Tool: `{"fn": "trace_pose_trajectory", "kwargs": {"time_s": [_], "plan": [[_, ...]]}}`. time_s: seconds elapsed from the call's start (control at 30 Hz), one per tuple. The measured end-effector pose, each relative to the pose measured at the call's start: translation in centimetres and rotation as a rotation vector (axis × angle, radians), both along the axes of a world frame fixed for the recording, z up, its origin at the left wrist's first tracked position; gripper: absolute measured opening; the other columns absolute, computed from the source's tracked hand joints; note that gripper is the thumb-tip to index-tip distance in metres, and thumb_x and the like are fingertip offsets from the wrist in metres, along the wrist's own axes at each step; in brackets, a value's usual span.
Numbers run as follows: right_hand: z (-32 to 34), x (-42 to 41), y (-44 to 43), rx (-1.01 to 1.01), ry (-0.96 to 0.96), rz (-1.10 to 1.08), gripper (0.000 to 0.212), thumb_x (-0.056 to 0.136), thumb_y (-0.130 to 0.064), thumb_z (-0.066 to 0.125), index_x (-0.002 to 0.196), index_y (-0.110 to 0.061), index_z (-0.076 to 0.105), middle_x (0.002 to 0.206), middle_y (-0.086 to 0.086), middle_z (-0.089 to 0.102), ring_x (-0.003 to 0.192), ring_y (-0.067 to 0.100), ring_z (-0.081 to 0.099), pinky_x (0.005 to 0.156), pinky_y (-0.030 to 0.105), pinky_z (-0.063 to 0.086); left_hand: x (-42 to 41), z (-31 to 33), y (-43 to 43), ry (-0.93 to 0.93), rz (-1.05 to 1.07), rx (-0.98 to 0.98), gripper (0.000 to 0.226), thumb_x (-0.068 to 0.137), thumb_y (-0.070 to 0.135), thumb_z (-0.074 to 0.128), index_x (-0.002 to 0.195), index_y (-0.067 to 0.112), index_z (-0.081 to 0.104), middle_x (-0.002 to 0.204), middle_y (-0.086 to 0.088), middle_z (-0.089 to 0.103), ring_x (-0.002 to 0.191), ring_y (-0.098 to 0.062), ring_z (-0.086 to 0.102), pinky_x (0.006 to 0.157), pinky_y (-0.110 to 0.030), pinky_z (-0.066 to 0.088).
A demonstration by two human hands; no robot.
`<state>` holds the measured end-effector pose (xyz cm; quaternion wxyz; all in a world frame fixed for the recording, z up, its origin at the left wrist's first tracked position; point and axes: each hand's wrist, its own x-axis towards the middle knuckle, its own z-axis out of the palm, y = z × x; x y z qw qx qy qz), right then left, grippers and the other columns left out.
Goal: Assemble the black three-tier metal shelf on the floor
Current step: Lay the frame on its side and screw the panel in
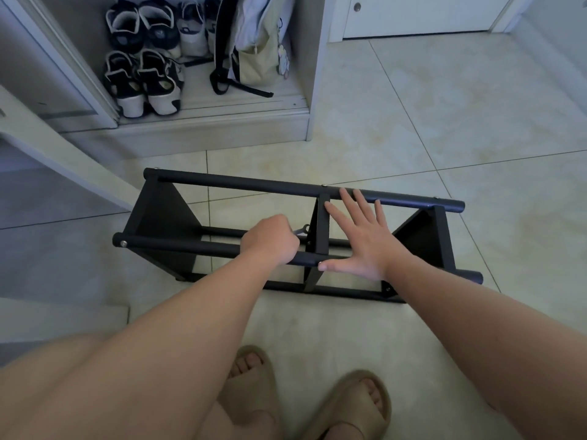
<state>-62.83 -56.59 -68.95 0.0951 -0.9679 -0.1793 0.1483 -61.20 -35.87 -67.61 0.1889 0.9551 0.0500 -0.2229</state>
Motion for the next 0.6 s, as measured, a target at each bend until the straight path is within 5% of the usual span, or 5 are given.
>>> {"fn": "trace_pose_trajectory", "kwargs": {"time_s": [0.3,0.6], "plan": [[1.4,3.2,-1.2,-0.021,0.043,-0.073,0.122,0.059,-0.101,0.026,0.161,-0.040,0.000,0.169,-0.007,-0.017,0.154,0.015,-0.021,0.125,0.051,-0.012,4.1,3.4,2.0,-0.090,0.088,-0.057,0.018,0.094,0.013,0.046,0.098,0.017,0.063,0.091,-0.004,0.065,0.083,-0.027,0.061,0.067,-0.034,0.045],[7.7,-4.1,-9.6,-0.075,-0.033,-0.244,0.077,0.097,-0.069,0.031,0.162,-0.035,0.011,0.171,-0.006,-0.001,0.157,0.015,-0.003,0.127,0.046,0.000,0.5,9.1,-3.3,-0.123,-0.098,-0.231,0.023,0.092,0.008,0.051,0.090,0.006,0.074,0.084,-0.011,0.071,0.073,-0.027,0.057,0.067,-0.033,0.049]]}}
